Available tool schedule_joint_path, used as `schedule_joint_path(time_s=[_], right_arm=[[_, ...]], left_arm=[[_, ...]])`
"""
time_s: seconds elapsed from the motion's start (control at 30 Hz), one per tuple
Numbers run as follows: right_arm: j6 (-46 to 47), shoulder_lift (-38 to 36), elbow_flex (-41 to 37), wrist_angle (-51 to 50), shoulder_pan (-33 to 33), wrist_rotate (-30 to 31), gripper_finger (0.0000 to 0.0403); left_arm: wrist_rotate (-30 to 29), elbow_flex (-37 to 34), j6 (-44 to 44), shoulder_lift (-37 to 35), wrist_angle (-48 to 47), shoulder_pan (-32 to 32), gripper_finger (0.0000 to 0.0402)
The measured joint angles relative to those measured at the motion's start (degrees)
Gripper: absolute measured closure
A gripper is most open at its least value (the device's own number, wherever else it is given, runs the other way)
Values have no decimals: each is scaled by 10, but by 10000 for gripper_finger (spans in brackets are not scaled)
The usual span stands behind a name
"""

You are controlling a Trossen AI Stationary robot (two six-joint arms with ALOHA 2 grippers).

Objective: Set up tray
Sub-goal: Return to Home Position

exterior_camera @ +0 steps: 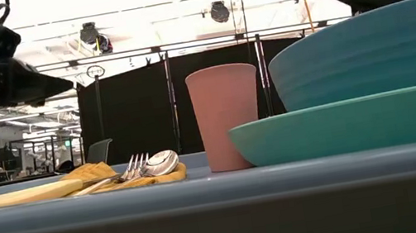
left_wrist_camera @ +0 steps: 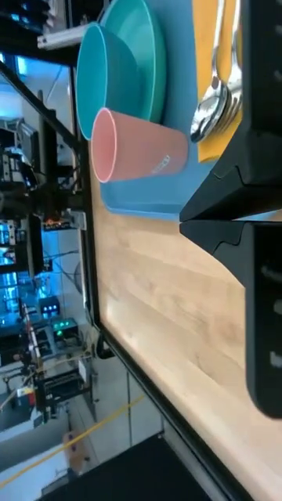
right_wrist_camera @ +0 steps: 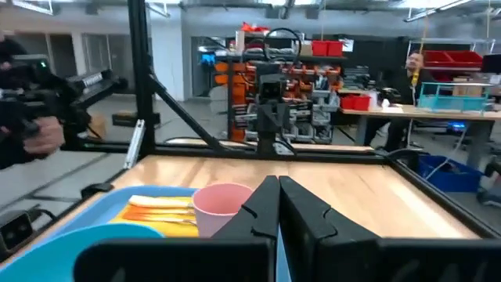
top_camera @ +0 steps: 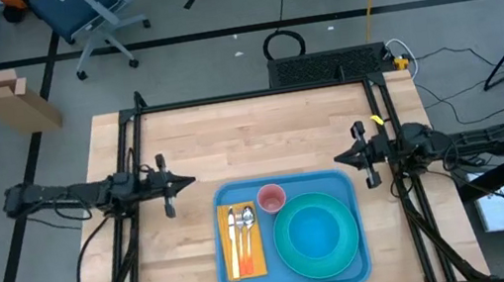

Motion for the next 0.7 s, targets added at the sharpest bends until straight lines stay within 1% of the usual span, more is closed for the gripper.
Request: schedule_joint_path(time_s=[0.07, 0.13, 0.2, 0.3, 0.43, 0.53, 0.7], right_arm=[[12, -4, -14, 12, -9, -2, 403], [21, -8, -34, 23, -16, -2, 403], [30, -14, -57, 59, -20, -2, 403], [34, -14, -57, 39, -23, 0, 403], [31, -22, -57, 53, -23, -1, 403], [28, -24, -58, 37, -22, -3, 403], [34, -25, -58, 21, -6, -44, 403]], left_arm=[[15, 0, 2, -9, -8, 7, 401], [16, 0, 5, -15, -19, 9, 401], [16, 0, 4, -18, -27, 9, 401], [15, 0, 0, -18, -32, 9, 401], [11, 0, -4, -18, -32, 9, 401], [7, 0, -5, -18, -33, 9, 401], [-3, 0, -19, -18, -37, 9, 401]])
